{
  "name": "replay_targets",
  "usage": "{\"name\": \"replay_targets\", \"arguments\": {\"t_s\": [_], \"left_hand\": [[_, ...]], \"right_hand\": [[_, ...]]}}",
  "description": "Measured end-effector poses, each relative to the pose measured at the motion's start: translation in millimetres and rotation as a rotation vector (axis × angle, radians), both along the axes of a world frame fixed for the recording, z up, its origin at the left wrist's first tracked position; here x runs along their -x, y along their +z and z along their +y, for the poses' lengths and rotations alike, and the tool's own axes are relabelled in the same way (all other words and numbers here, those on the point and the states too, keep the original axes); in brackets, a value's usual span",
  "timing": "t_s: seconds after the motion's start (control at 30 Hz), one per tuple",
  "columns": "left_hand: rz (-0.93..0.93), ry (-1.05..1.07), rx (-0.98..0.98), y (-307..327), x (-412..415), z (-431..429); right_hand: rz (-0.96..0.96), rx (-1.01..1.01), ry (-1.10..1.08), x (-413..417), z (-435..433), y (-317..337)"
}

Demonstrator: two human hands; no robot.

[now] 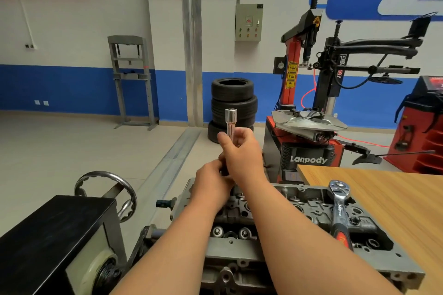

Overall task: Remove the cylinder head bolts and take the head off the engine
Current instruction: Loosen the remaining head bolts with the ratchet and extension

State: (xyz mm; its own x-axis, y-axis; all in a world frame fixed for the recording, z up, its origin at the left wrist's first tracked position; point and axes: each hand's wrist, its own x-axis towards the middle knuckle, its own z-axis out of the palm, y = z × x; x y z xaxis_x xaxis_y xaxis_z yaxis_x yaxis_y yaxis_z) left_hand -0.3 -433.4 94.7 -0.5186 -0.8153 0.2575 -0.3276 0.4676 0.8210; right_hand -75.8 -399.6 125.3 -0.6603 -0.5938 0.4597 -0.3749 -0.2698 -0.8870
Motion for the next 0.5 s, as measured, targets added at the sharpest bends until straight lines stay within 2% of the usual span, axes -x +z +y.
{"name": "replay_targets", "arguments": {"t_s": [0.13,0.27,0.5], "left_hand": [[-0.008,0.039,-0.039,-1.9,4.2,-2.4],[0.016,-0.038,-0.053,-6.3,6.2,-3.8],[0.012,-0.133,0.010,-11.3,4.7,-5.6]], "right_hand": [[0.084,-0.058,-0.038,3.4,4.5,9.5],[0.204,-0.109,0.030,16.8,23.7,14.9],[0.140,-0.035,-0.047,3.8,18.4,2.8]]}}
